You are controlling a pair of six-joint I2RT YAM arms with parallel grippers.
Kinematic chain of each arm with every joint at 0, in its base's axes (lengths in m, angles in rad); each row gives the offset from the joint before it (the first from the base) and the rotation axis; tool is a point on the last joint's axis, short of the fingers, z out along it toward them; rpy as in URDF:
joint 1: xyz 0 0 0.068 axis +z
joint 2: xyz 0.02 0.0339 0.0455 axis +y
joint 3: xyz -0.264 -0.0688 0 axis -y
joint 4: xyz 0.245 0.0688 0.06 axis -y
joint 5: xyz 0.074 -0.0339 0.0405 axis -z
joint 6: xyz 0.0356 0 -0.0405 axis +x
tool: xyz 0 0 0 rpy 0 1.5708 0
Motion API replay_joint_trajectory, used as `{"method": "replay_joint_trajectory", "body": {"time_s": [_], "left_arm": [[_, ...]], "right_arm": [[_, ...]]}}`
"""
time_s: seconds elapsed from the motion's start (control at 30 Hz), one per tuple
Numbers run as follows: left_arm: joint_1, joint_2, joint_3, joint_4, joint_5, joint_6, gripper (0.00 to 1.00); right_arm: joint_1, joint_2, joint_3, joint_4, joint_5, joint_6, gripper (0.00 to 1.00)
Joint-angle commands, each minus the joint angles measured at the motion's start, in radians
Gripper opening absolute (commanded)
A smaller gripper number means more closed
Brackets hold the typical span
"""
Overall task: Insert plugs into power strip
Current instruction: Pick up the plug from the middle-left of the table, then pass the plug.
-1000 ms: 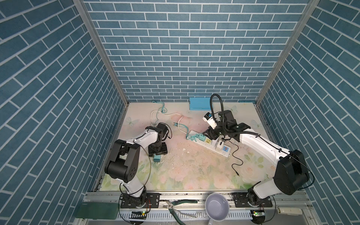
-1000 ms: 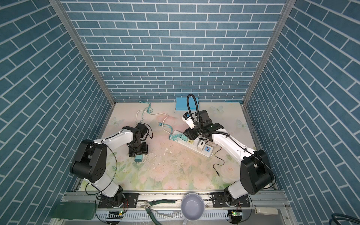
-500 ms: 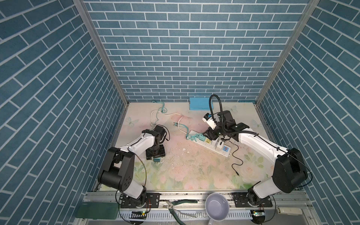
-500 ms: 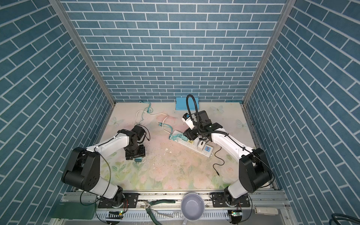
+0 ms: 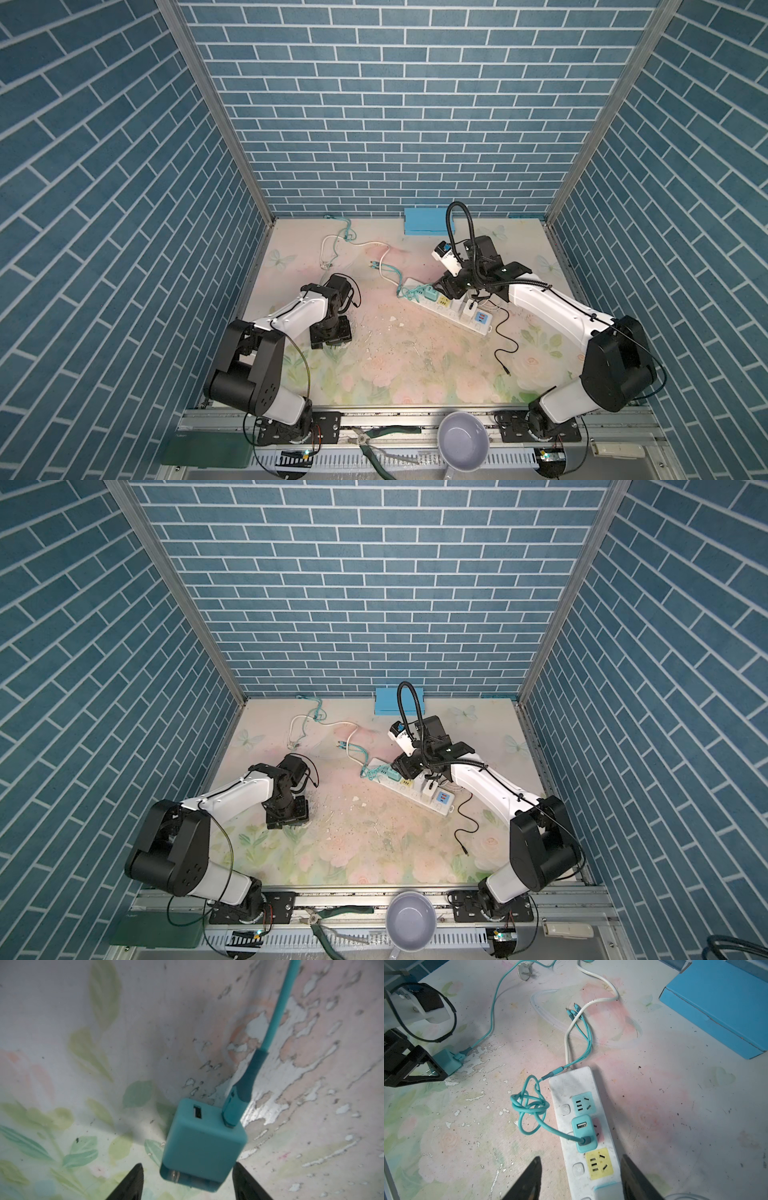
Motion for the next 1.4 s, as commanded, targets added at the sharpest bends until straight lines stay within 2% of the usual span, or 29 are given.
{"method": "replay_joint_trajectory", "body": {"time_s": [0.0, 0.47, 0.57, 0.73, 0.9, 1.0, 1.07, 1.23, 1.37], "left_arm": [[-0.002, 0.008, 0.012, 0.022, -0.015, 0.003, 0.68], [0.0, 0.095, 0.073, 0.047, -0.048, 0.047, 0.65], [0.0, 0.119, 0.092, 0.05, -0.038, 0.059, 0.55], [-0.002, 0.119, 0.084, 0.05, -0.012, 0.07, 0.47], [-0.005, 0.106, 0.114, 0.032, 0.032, 0.072, 0.32], [-0.032, 0.121, 0.217, 0.001, 0.07, 0.08, 0.32], [-0.046, 0.147, 0.325, -0.041, 0.089, 0.1, 0.32], [-0.06, 0.309, 0.698, -0.185, 0.172, 0.204, 0.32], [-0.073, 0.502, 1.033, -0.378, 0.216, 0.305, 0.32]], "right_arm": [[0.002, -0.015, 0.001, -0.016, 0.014, 0.034, 0.6], [0.002, -0.027, -0.006, -0.033, 0.032, 0.029, 0.59], [0.002, -0.036, -0.014, -0.034, 0.033, 0.03, 0.59], [0.002, -0.047, -0.012, -0.044, 0.048, 0.018, 0.59], [0.002, -0.057, 0.006, -0.066, 0.016, 0.003, 0.59], [0.006, -0.093, -0.004, -0.073, -0.036, -0.022, 0.59], [0.022, -0.126, -0.03, -0.053, -0.006, -0.061, 0.59], [0.129, -0.233, -0.146, 0.128, 0.235, -0.246, 0.63], [0.216, -0.216, -0.192, 0.28, 0.465, -0.404, 0.63]]}}
